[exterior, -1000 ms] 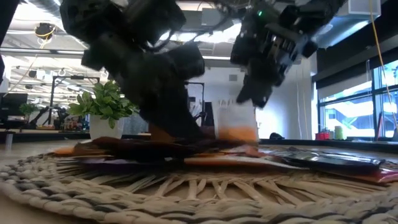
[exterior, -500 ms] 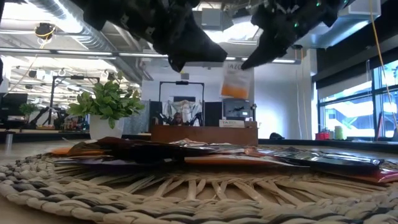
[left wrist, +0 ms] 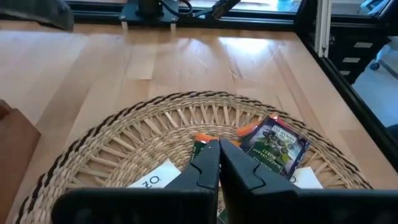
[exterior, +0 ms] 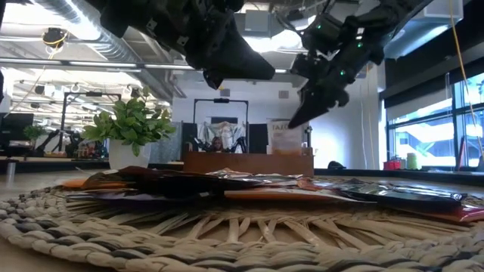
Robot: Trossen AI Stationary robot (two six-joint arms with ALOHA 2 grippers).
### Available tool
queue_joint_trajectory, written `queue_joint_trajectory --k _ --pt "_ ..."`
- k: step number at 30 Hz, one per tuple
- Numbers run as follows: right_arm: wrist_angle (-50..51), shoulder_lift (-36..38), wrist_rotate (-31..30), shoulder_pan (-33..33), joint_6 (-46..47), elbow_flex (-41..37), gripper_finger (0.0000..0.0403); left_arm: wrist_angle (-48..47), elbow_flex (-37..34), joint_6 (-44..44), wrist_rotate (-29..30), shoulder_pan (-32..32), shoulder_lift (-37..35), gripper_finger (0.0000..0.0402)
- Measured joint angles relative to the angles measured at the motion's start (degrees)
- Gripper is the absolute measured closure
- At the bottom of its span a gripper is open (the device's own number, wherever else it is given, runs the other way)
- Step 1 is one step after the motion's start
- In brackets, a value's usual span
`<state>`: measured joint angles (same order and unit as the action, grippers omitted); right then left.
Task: Pick & Place Tea
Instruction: Put the white and orange tea bag into the right section of the wooden organizer
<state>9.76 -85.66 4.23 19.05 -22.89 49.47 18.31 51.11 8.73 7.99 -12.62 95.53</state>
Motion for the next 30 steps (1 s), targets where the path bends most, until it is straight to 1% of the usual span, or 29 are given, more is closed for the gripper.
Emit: queue_joint_trajectory --k 4,9,12,18,22,30 --pt "-2.5 -2.3 -2.3 0.0 -2.8 0.0 0.0398 -1.0 0.0 0.0 0.1 0.0 0.0 0.0398" --pt "-2.8 -4.1 -6.3 0.0 -3.1 0.0 0.0398 -1.1 0.0 0.0 0.1 0.0 0.0 0.0398" --pt "-3.1 -4.1 -7.6 0.0 -3.2 0.0 0.0398 -1.1 0.0 0.0 0.1 0.0 0.0 0.0398" --pt "-5.7 -3.8 -8.3 -0.2 -4.0 0.0 0.0398 -1.8 0.0 0.0 0.1 0.0 0.0 0.0398" --pt "-6.3 -4.0 -12.0 -0.2 -5.9 -0.3 0.0398 -1.8 0.0 0.1 0.1 0.0 0.0 0.0398" --pt "-8.8 -4.0 -12.2 -0.2 -5.9 -4.0 0.0398 -1.8 0.1 0.1 0.1 0.0 0.0 0.0398"
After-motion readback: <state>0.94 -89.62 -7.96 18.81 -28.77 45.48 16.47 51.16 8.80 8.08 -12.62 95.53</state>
